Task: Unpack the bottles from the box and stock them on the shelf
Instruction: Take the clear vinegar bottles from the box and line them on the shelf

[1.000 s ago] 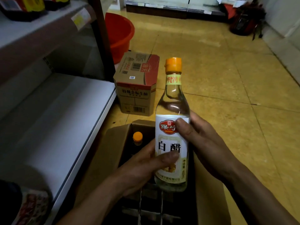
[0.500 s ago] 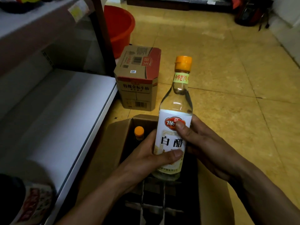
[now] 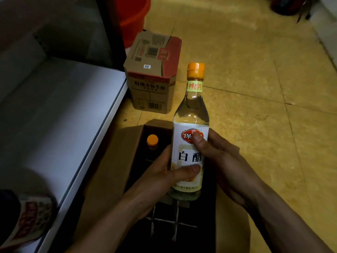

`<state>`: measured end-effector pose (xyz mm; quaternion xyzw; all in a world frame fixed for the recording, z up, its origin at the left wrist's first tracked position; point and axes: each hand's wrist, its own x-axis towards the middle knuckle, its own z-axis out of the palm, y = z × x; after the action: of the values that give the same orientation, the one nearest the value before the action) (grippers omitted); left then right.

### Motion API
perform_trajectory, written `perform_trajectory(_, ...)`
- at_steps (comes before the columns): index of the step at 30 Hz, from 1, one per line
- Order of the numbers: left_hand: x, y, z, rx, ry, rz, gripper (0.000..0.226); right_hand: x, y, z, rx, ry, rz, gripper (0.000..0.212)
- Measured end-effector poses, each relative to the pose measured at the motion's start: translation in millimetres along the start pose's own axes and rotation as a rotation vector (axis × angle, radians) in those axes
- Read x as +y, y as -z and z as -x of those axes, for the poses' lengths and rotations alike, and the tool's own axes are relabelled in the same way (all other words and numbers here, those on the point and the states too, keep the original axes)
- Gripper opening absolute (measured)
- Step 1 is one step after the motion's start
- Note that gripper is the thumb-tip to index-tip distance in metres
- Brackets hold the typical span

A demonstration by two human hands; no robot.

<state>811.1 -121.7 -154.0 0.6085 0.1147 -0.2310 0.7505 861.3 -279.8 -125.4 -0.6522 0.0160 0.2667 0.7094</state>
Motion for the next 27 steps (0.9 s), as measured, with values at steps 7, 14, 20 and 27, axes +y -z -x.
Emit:
perform_trajectory(7,9,-13,17,0.07,0.059,0.04,0.054,-8,-10,10,-0.018,-0.055,-0.013,0.039)
perform_trajectory(14,16,-20,54,0.07,0.153,0.012,0.054,-9,-23,42,0.017,-0.09,-0.005,0.042)
perform_trajectory(20,16,-36,87,0.074,0.22,0.027,0.05,-6,-29,78,0.081,-0.121,-0.027,0.045)
perform_trajectory(27,42,-55,147,0.058,0.281,0.016,0.063,-26,-45,143,0.117,-0.182,-0.006,0.045)
